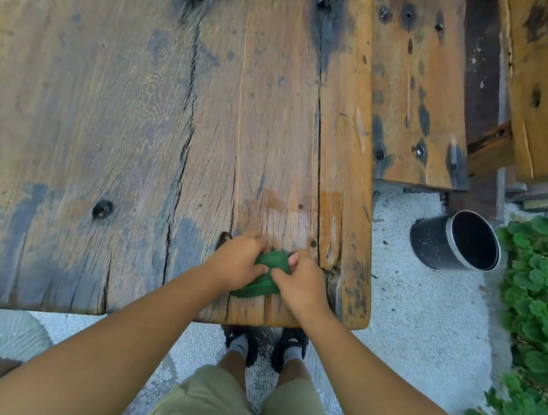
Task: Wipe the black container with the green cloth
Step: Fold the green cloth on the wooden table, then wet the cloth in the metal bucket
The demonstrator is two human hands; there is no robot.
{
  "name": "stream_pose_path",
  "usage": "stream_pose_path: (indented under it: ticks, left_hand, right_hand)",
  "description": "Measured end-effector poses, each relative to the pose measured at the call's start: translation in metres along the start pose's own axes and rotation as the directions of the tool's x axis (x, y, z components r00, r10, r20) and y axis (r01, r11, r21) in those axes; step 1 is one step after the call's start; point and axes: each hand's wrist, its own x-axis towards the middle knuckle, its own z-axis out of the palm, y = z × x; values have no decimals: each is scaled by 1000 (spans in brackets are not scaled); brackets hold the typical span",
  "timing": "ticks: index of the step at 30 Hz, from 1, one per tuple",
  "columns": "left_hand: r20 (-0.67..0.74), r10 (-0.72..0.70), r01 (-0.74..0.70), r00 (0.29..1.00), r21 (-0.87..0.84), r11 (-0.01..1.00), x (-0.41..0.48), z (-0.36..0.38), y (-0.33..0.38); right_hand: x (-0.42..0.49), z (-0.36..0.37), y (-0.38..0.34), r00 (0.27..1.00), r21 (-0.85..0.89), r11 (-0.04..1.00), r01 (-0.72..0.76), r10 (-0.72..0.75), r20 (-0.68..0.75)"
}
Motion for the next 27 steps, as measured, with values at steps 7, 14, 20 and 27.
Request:
stream_pose_path:
  ticks: [7,14,20,27]
  left_hand:
    - [14,31,-27,999,-248,968,-6,-5,67]
    - [91,-39,91,995,-679,729,16,29,188]
    - [192,34,148,981,-848,508,49,81,320]
    - [281,102,192,954,-837,512,100,148,453]
  right_hand:
    - [-29,-58,18,993,359,933,33,11,-118]
    - [-49,-162,75,968,646,761,62,112,-225]
    - [-58,-263,160,948,881,472,20,270,-167]
    - [-73,-377,257,961,981,189,37,264,-87]
